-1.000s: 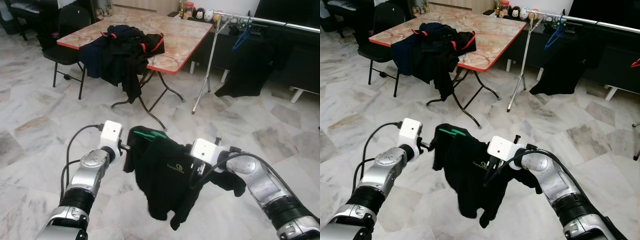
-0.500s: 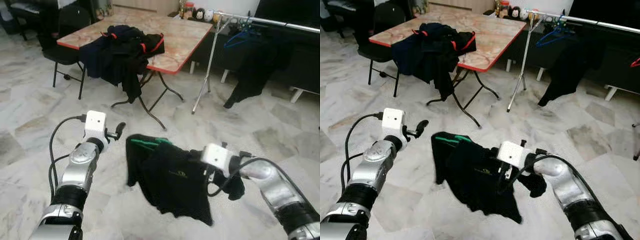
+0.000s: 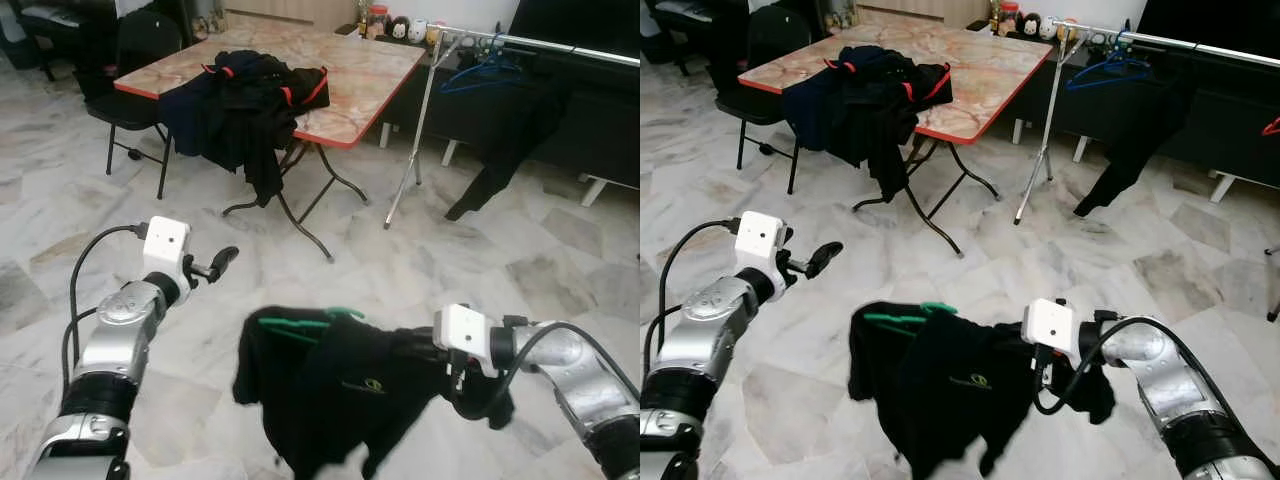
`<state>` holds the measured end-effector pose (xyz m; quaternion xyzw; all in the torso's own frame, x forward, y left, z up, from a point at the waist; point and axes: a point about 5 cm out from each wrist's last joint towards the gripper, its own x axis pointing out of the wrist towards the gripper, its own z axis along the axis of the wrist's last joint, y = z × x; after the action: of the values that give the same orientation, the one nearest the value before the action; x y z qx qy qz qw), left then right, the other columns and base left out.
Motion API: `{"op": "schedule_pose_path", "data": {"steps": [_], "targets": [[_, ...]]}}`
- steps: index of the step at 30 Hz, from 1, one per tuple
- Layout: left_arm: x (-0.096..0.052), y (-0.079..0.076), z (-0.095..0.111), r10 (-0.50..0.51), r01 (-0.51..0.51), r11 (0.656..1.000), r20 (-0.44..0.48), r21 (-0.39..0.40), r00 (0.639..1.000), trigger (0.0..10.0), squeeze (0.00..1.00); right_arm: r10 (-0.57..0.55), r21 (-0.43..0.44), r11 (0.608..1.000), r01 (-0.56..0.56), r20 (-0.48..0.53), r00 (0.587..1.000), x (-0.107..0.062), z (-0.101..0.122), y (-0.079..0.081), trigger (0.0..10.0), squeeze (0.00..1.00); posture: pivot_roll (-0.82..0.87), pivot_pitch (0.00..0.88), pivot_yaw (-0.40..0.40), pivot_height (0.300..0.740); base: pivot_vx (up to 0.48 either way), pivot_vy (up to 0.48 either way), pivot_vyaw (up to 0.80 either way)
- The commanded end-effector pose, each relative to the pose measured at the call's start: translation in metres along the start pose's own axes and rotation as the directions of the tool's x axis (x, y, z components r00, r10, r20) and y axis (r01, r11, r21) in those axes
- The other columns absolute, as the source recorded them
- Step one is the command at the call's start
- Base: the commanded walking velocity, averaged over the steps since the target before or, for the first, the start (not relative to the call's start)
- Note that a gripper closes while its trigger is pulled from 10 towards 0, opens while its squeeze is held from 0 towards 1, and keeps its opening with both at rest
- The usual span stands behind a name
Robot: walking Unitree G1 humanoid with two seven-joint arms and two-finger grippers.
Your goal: Hang hanger
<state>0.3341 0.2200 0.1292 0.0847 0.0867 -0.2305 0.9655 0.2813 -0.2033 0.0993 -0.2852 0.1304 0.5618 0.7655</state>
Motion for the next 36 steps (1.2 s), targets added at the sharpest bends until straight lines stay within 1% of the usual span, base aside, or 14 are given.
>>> {"op": "schedule_pose_path", "data": {"steps": [1,2,3,6,10,11,12,14,18,19,24,26,29,36], "targets": [[-0.006,-0.011,-0.012,-0.153,0.153,0.988,-0.091,-0.007,0.984,10.0,0.00,0.003,-0.013,1.000,-0.003,0.043,0.999,-0.003,0.007,-0.003,10.0,0.00,-0.12,0.000,0.001,0.740,0.000,0.000,0.00],[-0.010,-0.013,-0.019,-0.204,0.205,0.979,-0.131,-0.012,0.970,10.0,0.00,0.008,-0.015,1.000,-0.007,0.047,0.999,-0.003,0.008,-0.003,10.0,0.00,-0.12,0.000,0.001,0.740,0.000,0.000,0.00],[-0.020,-0.019,-0.033,-0.297,0.301,0.954,-0.210,-0.016,0.932,10.0,0.00,0.017,-0.019,1.000,-0.016,0.055,0.998,-0.003,0.009,-0.004,10.0,0.00,-0.13,0.000,0.002,0.740,0.000,0.000,0.00],[-0.031,-0.023,-0.043,-0.374,0.371,0.927,-0.248,-0.062,0.894,10.0,0.00,0.024,-0.022,0.999,-0.023,0.058,0.998,-0.004,0.011,-0.005,10.0,0.00,-0.13,0.000,0.003,0.740,0.000,0.000,0.00],[-0.036,-0.024,-0.045,-0.408,0.389,0.913,-0.229,-0.124,0.884,10.0,0.00,0.038,-0.033,0.999,-0.036,0.056,0.998,-0.004,0.012,-0.005,10.0,0.00,-0.12,0.000,0.001,0.740,0.000,0.000,0.00],[-0.036,-0.024,-0.045,-0.408,0.389,0.913,-0.229,-0.124,0.884,10.0,0.00,0.038,-0.033,0.999,-0.036,0.056,0.998,-0.004,0.012,-0.005,10.0,0.00,-0.12,0.000,0.001,0.740,0.000,0.000,0.00],[-0.040,-0.027,-0.048,-0.443,0.421,0.896,-0.240,-0.139,0.864,10.0,0.00,0.047,-0.038,0.998,-0.044,0.058,0.997,-0.004,0.012,-0.005,10.0,0.00,-0.12,0.000,-0.001,0.740,0.000,0.000,0.00],[-0.040,-0.029,-0.050,-0.441,0.419,0.897,-0.246,-0.141,0.863,10.0,0.00,0.055,-0.042,0.998,-0.053,0.062,0.997,-0.005,0.013,-0.004,10.0,0.00,-0.13,0.000,-0.003,0.740,0.000,0.000,0.00],[-0.039,-0.033,-0.050,-0.468,0.448,0.884,-0.241,-0.135,0.850,10.0,0.00,0.090,-0.051,0.995,-0.087,0.067,0.994,-0.006,0.016,-0.004,10.0,0.00,-0.13,0.000,-0.003,0.740,0.000,0.000,0.00],[-0.040,-0.035,-0.051,-0.493,0.476,0.870,-0.251,-0.129,0.833,10.0,0.00,0.098,-0.054,0.994,-0.094,0.067,0.993,-0.008,0.017,-0.005,10.0,0.00,-0.13,0.000,-0.004,0.740,0.000,0.000,0.00],[-0.041,-0.034,-0.059,-0.472,0.476,0.877,-0.324,-0.074,0.820,10.0,0.00,0.113,-0.061,0.992,-0.109,0.066,0.991,-0.010,0.018,-0.006,10.0,0.00,-0.13,0.000,-0.005,0.740,0.000,0.000,0.00],[-0.043,-0.037,-0.061,-0.495,0.506,0.860,-0.349,-0.067,0.796,10.0,0.00,0.117,-0.066,0.991,-0.113,0.066,0.991,-0.010,0.019,-0.007,10.0,0.00,-0.13,0.000,-0.005,0.740,0.000,0.000,0.00],[-0.042,-0.038,-0.061,-0.496,0.509,0.859,-0.350,-0.059,0.795,10.0,0.00,0.121,-0.070,0.991,-0.116,0.067,0.990,-0.010,0.020,-0.008,10.0,0.00,-0.13,0.000,-0.006,0.740,0.000,0.000,0.00],[-0.034,-0.044,-0.058,-0.484,0.503,0.864,-0.310,-0.023,0.818,10.0,0.00,0.129,-0.079,0.989,-0.124,0.072,0.989,-0.010,0.022,-0.008,10.0,0.00,-0.13,0.000,-0.007,0.740,0.000,0.000,0.00]]}}
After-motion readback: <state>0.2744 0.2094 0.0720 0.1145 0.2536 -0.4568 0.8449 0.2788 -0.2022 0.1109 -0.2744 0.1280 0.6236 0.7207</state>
